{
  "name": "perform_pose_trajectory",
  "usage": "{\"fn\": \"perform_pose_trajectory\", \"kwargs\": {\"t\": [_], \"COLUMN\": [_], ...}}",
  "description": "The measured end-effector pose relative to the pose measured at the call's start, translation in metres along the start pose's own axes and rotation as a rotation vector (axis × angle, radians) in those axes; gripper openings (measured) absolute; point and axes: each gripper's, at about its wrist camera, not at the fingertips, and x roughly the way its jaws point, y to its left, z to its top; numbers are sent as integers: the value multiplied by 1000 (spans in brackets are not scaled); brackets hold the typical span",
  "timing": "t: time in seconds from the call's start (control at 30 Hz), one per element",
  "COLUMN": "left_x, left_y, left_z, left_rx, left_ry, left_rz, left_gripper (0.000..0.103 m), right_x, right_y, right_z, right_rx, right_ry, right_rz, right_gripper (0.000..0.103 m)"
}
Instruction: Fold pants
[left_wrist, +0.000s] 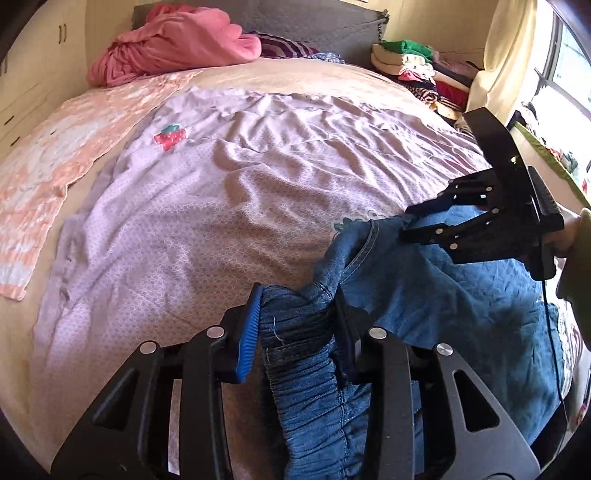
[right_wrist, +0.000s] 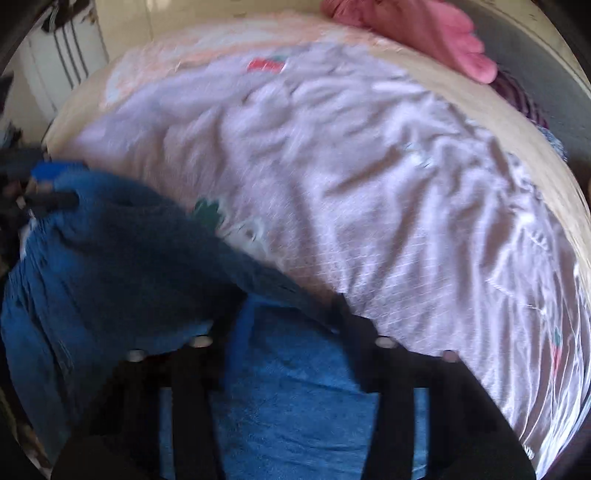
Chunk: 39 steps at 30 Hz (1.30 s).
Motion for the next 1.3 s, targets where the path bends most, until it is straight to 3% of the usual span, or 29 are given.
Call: {"fn": "perform_pose_trajectory", "kwargs": {"t": [0.03, 0.07, 0.37, 0.63, 0.8, 1.0, 1.1, 1.3], "left_x": [0, -2, -48, -98, -112, -110, -107, -120], "left_y": [-1, -2, -22, -47, -50, -44, -44, -39], "left_z": [0, 0, -12, -58, -100, -145, -157, -163], "left_rx": [5, 6, 82, 141, 139, 86, 93, 57], "left_ry": [-3, -10, -147, -227, -197, -98, -63, -66], "left_rz": [5, 13, 28, 9, 6, -34, -17, -9], "left_gripper": [27, 27, 28, 28, 29, 29, 31, 35], "right_x": [-4, -12, -124, -181, -179, -142, -122, -116], "right_y": [1, 1, 40, 120, 170, 215, 229, 237], "right_z": [-1, -3, -50, -117, -154, -192, -202, -201], "right_rx": [10, 40, 143, 173, 201, 281, 292, 308], "right_ry": [-16, -37, -260, -337, -326, -239, -192, -206], "right_rz": [1, 5, -60, -70, -16, 87, 102, 95], "right_gripper": [8, 5, 4, 4, 4, 4, 4, 5]}}
